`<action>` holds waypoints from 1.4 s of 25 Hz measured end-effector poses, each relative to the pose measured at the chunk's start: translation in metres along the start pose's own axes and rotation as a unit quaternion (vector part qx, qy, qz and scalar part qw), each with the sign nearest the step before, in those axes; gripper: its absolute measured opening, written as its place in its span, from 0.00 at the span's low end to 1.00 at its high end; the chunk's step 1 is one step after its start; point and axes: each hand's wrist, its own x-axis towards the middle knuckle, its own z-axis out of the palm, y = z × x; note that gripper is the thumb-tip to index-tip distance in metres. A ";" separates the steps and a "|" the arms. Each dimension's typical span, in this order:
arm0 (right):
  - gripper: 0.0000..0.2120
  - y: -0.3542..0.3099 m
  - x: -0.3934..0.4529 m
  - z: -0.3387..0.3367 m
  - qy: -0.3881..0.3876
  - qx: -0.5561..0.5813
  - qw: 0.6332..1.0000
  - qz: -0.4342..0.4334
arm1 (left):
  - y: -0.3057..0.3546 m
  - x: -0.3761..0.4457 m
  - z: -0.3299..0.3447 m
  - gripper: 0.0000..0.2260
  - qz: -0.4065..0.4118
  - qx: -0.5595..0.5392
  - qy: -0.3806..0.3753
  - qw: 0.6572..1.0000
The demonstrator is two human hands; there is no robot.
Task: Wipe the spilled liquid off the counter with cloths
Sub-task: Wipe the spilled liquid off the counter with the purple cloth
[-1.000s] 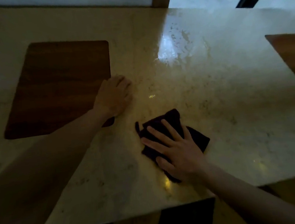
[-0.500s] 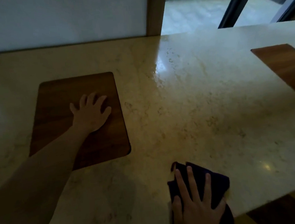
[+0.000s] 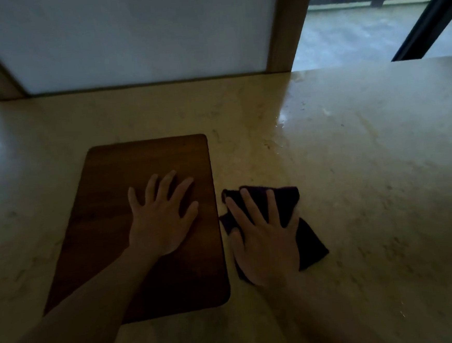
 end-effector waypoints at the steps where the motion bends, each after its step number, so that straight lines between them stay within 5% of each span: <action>1: 0.26 0.001 0.025 -0.005 -0.007 -0.001 1.000 -0.021 | 0.000 -0.001 -0.001 0.28 -0.001 0.001 0.000 1.000; 11: 0.23 0.057 0.370 -0.044 -0.072 -0.020 0.988 -0.139 | -0.004 -0.002 0.002 0.27 -0.018 0.022 -0.008 1.000; 18: 0.24 0.117 0.389 -0.063 -0.052 -0.031 0.990 -0.126 | -0.002 0.000 -0.001 0.27 -0.024 0.014 -0.004 1.000; 25: 0.24 0.091 0.193 -0.041 -0.061 -0.062 0.955 -0.284 | 0.010 -0.006 -0.002 0.27 -0.051 0.087 0.037 0.994; 29: 0.24 0.099 -0.007 -0.029 -0.099 -0.054 0.920 -0.375 | 0.094 -0.086 -0.005 0.20 -0.094 -0.019 0.156 0.983; 32: 0.27 0.114 -0.142 -0.027 -0.133 -0.069 0.911 -0.385 | 0.168 -0.199 0.007 0.20 0.020 -0.122 0.138 0.983; 35: 0.27 0.134 -0.225 -0.026 -0.128 -0.080 0.920 -0.361 | 0.208 -0.288 0.023 0.27 0.115 -0.174 0.035 0.977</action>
